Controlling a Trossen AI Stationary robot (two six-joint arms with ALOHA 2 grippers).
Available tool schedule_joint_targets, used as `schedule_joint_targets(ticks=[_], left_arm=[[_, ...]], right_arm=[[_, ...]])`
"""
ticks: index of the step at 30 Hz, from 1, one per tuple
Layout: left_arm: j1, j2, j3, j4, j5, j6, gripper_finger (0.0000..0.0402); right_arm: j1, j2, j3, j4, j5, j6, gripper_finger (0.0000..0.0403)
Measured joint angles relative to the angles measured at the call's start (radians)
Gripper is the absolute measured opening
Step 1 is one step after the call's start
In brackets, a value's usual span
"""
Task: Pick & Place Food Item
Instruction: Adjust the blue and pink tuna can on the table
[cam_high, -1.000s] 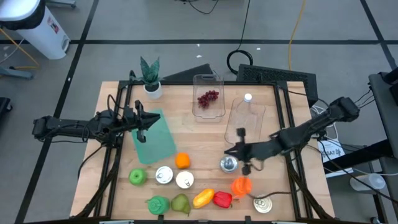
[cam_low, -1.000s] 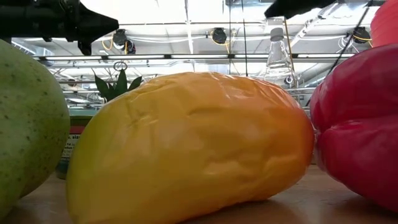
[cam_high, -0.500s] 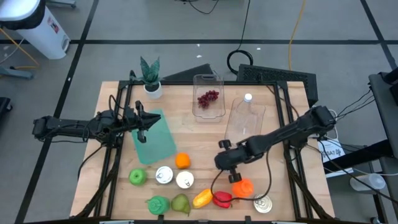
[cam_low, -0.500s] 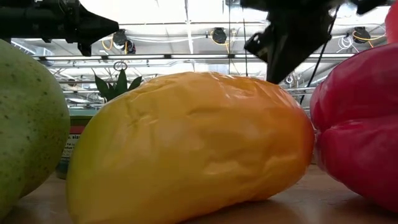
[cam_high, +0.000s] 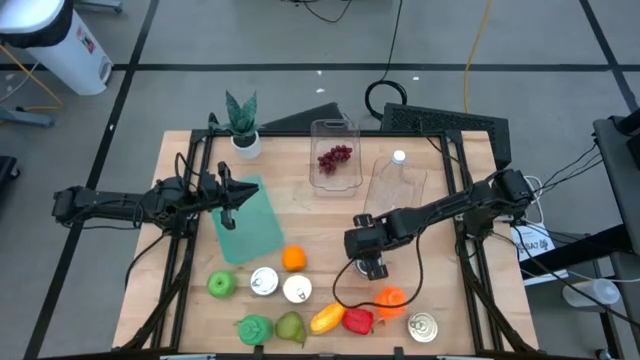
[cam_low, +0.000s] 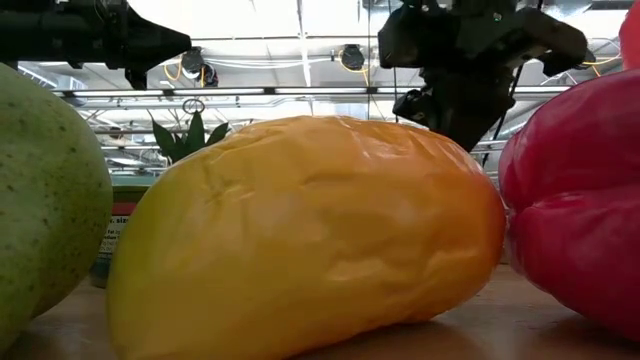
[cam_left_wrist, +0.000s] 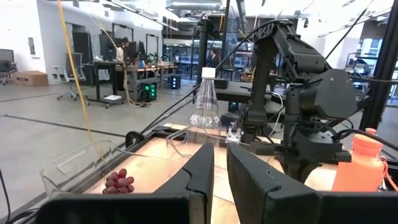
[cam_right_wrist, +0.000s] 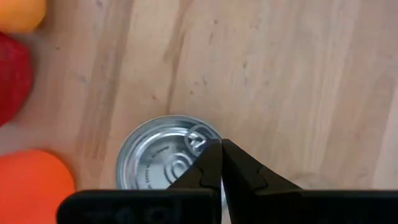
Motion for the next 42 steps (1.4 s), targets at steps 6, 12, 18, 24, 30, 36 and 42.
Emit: schedule_joint_targets(ticks=[6, 12, 18, 24, 30, 36, 42], left_arm=[[0.000, 0.000, 0.000, 0.000, 0.000, 0.000, 0.0051], [0.000, 0.000, 0.000, -0.001, 0.000, -0.001, 0.0051], [0.000, 0.000, 0.000, -0.007, 0.000, -0.001, 0.0051], [0.000, 0.000, 0.000, -0.007, 0.000, -0.003, 0.0051], [0.000, 0.000, 0.000, -0.007, 0.000, -0.003, 0.0051], [0.000, 0.000, 0.000, -0.007, 0.000, -0.008, 0.0051], [0.000, 0.000, 0.000, -0.006, 0.000, -0.004, 0.0051]], right_arm=[[0.002, 0.035, 0.000, 0.011, -0.025, -0.011, 0.0000], [0.002, 0.116, 0.006, 0.048, -0.098, -0.062, 0.0000], [-0.013, 0.142, 0.004, 0.084, -0.121, -0.065, 0.0000], [-0.017, 0.120, -0.001, 0.107, -0.108, -0.065, 0.0000], [-0.007, 0.091, -0.003, 0.104, -0.011, -0.060, 0.0000], [-0.006, 0.090, -0.003, 0.109, -0.012, -0.056, 0.0000], [-0.006, 0.089, -0.003, 0.110, -0.012, -0.056, 0.0000]])
